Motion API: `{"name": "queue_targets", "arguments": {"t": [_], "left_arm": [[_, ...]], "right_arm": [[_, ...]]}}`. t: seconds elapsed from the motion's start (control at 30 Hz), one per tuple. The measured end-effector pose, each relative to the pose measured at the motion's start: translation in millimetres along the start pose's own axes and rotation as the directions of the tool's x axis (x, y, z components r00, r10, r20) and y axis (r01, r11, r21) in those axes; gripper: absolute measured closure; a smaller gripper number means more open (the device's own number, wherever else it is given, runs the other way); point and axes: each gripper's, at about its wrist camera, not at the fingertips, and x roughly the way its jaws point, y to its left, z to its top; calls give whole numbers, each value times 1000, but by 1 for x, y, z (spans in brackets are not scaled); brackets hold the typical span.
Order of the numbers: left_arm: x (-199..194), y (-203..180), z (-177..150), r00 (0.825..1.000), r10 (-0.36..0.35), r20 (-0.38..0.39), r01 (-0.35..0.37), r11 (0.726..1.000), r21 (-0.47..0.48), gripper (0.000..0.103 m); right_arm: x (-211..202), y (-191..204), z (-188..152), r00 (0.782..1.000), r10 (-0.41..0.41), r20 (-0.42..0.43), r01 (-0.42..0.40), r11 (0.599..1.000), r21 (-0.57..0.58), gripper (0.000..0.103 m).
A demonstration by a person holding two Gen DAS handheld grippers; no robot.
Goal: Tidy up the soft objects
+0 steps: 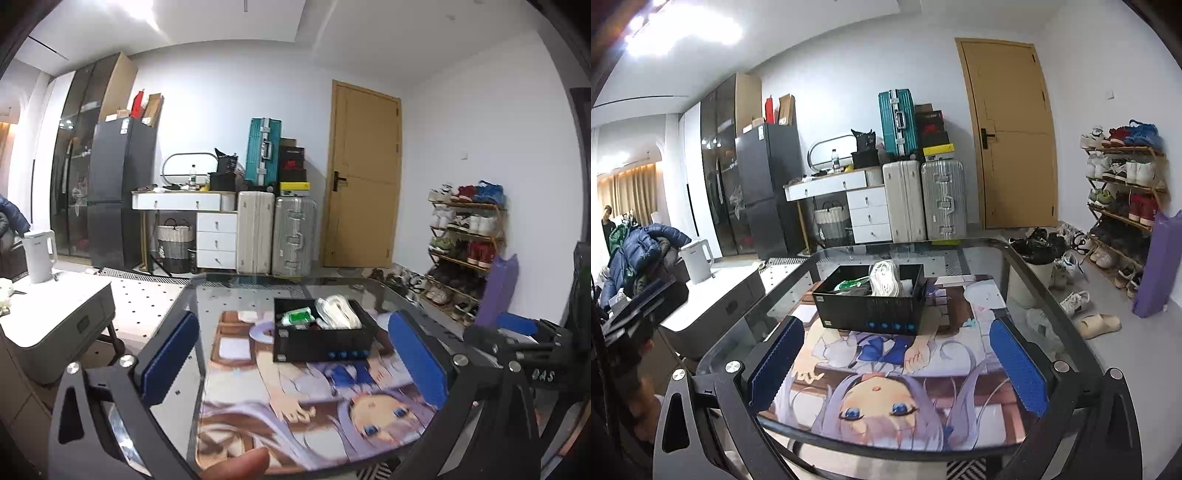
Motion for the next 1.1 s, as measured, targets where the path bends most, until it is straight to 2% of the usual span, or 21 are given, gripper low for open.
{"name": "queue_targets", "arguments": {"t": [0.07,0.13,0.23,0.33,0.47,0.57,0.77,1.1], "left_arm": [[-8,0,-7,1000,19,-9,-18,1000,1,0],[-18,-2,-15,999,46,-10,-46,999,-1,0],[-33,-6,-24,1000,31,-1,-31,1000,1,0],[-42,-13,-31,1000,29,6,-29,999,30,0],[-48,-20,-33,1000,16,11,-17,999,51,0],[-50,-19,-32,1000,20,21,-21,999,45,0],[-49,-17,-32,1000,11,8,-11,999,39,0],[-46,-17,-34,1000,-9,-19,9,999,30,0]], "right_arm": [[-8,5,-9,999,-38,12,38,999,-16,1],[-14,8,-15,1000,-25,13,25,1000,-9,1],[-23,9,-26,1000,0,3,-1,1000,27,1],[-36,11,-32,999,-28,44,28,1000,14,1],[-44,13,-37,998,-25,55,25,1000,-7,1],[-47,10,-39,997,-47,55,46,999,13,1],[-51,15,-40,997,-43,68,43,999,-7,1],[-46,15,-41,998,-41,45,40,999,8,1]]}}
